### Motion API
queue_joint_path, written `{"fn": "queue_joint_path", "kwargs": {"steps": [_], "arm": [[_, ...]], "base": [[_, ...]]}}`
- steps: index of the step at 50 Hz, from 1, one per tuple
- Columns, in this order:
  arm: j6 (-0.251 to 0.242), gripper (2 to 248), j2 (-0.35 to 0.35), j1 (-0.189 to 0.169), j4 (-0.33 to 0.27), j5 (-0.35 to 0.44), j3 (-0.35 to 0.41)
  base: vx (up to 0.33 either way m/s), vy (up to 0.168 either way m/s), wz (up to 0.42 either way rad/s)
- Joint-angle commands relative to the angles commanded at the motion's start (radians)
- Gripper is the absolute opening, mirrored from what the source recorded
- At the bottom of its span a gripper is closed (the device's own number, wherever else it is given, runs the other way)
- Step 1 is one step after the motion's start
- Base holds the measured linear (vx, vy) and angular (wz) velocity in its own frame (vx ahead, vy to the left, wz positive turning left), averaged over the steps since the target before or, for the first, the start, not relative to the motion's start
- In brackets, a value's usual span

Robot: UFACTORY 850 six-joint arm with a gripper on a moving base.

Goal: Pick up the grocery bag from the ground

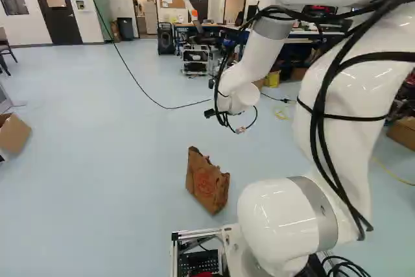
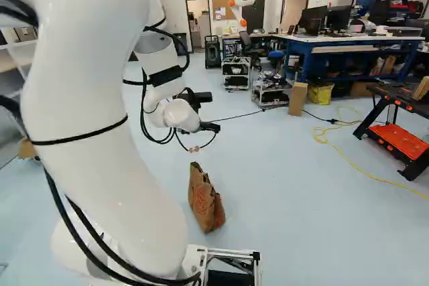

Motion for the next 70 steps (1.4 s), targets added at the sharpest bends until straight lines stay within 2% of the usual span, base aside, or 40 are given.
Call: {"fn": "queue_joint_path", "kwargs": {"steps": [10,35,55,70], "arm": [[0.0,247,-0.068,0.006,-0.03,-0.087,-0.083],[0.0,247,-0.228,0.011,-0.094,-0.376,-0.289],[0.0,247,-0.445,0.03,-0.148,-0.529,-0.492],[0.0,247,-0.58,0.045,-0.203,-0.635,-0.605]], "base": [[0.0,0.0,0.0],[0.0,0.0,0.0],[0.0,0.0,0.0],[0.0,0.0,0.0]]}}
